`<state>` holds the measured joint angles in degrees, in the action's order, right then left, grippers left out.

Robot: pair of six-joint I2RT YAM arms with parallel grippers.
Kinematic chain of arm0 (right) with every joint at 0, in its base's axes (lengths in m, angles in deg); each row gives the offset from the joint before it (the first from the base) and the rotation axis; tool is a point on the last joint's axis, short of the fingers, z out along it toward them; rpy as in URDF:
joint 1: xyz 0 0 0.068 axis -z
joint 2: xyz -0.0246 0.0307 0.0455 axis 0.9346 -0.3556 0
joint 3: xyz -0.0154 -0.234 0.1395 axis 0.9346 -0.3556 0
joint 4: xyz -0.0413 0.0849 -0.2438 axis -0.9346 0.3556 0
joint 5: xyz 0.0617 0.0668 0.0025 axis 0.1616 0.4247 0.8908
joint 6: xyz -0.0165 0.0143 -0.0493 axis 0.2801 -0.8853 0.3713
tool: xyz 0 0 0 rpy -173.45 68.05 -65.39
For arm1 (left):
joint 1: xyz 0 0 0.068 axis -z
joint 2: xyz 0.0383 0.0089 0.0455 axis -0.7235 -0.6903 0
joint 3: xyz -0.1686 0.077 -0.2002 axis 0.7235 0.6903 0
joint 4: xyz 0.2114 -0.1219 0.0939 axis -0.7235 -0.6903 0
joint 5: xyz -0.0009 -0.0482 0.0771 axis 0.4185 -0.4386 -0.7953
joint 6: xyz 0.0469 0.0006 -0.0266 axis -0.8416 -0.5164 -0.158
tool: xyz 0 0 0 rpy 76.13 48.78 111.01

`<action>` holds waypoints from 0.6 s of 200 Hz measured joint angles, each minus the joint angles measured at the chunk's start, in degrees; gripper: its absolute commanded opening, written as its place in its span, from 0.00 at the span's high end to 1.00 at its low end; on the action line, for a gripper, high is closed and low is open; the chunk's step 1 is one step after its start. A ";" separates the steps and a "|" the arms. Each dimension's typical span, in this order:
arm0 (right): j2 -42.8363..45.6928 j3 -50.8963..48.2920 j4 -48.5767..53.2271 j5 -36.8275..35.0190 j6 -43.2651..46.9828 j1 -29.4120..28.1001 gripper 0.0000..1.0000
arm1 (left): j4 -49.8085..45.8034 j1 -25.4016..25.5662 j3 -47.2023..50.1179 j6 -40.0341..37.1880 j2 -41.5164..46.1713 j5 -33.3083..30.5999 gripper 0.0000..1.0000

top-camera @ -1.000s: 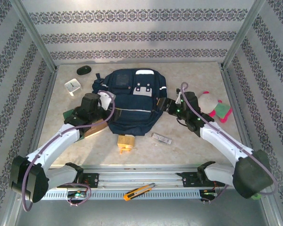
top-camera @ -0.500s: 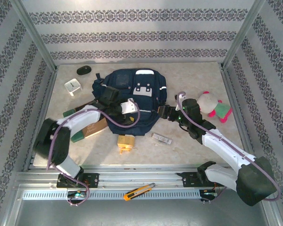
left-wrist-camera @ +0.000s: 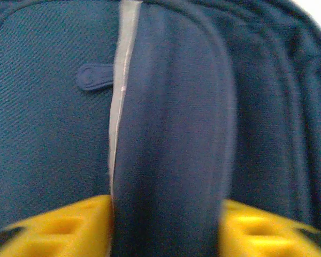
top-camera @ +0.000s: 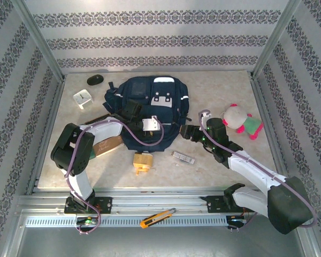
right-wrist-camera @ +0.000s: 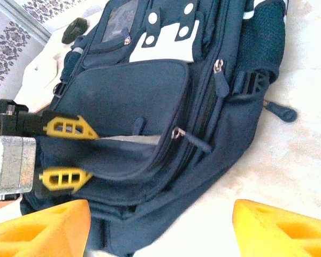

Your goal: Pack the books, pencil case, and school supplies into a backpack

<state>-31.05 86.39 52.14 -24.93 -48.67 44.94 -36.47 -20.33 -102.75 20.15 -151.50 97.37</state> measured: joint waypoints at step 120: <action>-21.18 17.25 3.96 14.71 37.42 14.03 0.35 | -7.39 -11.06 -11.67 8.98 12.46 14.84 1.00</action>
<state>-52.23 103.63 56.10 -10.22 -11.25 58.97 -43.85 -31.39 -114.42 29.14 -139.04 112.21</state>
